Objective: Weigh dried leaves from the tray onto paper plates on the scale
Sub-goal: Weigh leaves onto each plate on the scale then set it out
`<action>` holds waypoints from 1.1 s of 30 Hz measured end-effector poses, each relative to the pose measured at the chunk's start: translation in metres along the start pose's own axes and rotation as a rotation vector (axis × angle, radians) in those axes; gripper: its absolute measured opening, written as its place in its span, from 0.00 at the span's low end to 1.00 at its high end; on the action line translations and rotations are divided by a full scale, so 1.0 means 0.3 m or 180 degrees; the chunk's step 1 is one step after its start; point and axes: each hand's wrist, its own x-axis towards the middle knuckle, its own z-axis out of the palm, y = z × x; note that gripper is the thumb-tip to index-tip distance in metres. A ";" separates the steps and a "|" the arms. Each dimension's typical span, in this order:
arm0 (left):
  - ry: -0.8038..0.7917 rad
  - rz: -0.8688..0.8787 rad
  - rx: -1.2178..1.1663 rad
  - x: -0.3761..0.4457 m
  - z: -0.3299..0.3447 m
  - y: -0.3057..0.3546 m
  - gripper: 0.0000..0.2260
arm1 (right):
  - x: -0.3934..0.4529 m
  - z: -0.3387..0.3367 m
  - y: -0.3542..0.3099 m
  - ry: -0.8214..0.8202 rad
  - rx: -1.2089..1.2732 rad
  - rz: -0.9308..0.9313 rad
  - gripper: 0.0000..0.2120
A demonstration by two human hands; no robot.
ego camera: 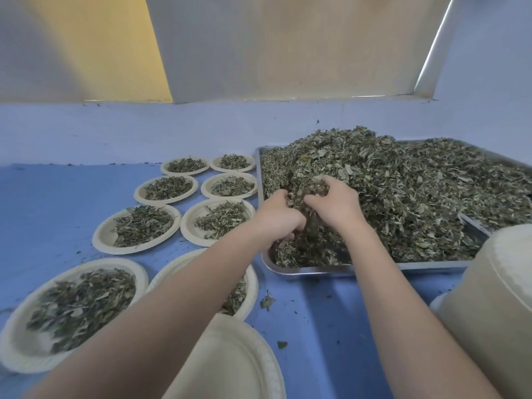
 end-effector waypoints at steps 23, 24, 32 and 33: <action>0.0055 -0.0719 -0.2749 -0.725 -0.230 -0.154 0.21 | -0.651 0.004 -0.365 -0.1624 0.0141 -0.1627 0.16; 0.0111 -0.0792 -0.2524 -0.755 -0.235 -0.169 0.21 | -0.667 0.012 -0.354 -0.1768 -0.0059 -0.1691 0.18; 0.0661 -0.0705 -0.1139 -0.882 -0.288 -0.208 0.20 | -0.680 -0.047 -0.297 -0.2431 -0.0941 -0.1799 0.43; 0.0730 -0.0622 -0.1017 -0.887 -0.291 -0.209 0.19 | -0.679 -0.053 -0.294 -0.2390 -0.0874 -0.1778 0.42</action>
